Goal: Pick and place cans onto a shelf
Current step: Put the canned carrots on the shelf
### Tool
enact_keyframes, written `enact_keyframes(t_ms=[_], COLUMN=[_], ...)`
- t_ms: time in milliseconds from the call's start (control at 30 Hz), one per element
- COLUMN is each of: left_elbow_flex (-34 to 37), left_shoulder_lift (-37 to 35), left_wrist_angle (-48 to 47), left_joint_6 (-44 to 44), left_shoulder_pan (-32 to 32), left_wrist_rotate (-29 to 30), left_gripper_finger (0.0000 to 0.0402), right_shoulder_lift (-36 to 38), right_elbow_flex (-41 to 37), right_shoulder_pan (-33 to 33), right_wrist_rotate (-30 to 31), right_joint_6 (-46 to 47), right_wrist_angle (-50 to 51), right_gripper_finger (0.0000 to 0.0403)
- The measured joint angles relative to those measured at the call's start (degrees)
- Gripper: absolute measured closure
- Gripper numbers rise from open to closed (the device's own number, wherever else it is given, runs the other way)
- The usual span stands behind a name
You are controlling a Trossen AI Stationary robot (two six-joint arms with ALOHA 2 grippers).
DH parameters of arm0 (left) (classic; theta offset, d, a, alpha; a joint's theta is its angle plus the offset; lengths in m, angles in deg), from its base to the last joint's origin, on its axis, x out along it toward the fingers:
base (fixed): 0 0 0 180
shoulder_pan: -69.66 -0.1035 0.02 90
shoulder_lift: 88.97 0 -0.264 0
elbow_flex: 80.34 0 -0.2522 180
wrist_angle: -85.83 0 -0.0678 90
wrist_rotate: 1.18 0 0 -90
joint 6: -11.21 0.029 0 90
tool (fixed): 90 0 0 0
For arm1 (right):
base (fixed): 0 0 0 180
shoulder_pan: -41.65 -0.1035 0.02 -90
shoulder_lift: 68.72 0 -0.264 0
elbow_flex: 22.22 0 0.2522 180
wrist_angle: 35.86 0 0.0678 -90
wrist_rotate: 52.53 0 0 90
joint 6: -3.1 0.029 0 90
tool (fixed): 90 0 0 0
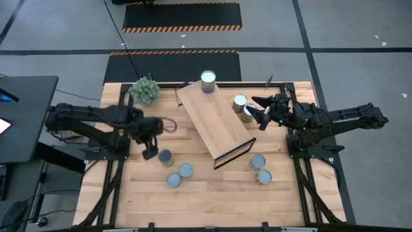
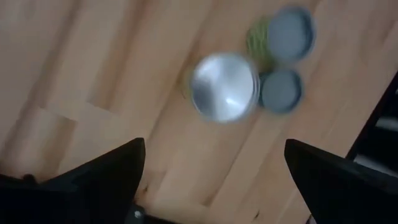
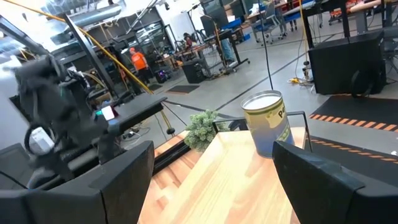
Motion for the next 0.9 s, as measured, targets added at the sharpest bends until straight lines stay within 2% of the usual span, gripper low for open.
enact_keyframes(t_ms=[200, 333, 500, 600, 900], left_elbow_flex=[9.06, 15.66, 22.18, 25.08, 32.16], left_shoulder_lift=[-0.35, -3.29, -10.09, -12.89, -12.98], left_wrist_angle=[5.86, 12.12, 13.21, 13.30, 26.25], left_joint_6=[-2.80, -7.67, -13.40, -14.00, -13.44], left_shoulder_pan=[7.53, 11.15, 11.77, 11.79, 13.07], left_wrist_rotate=[-2.39, -3.39, -3.34, -3.11, 1.34], left_gripper_finger=[0.0012, 0.0012, 0.0012, 0.0012, 0.0012], right_shoulder_lift=[0.00, -0.01, 0.00, 0.00, 0.00], right_elbow_flex=[0.00, 0.00, 0.00, 0.00, 0.00], right_shoulder_pan=[-0.02, -0.02, -0.02, -0.02, -0.02], right_wrist_rotate=[-0.02, -0.03, -0.07, -0.07, -0.07], right_joint_6=[0.21, 0.56, 1.13, 1.17, 2.48], right_wrist_angle=[0.05, 0.65, 0.70, 0.69, 0.77], right_gripper_finger=[0.0069, 0.0069, 0.0069, 0.0069, 0.0069])
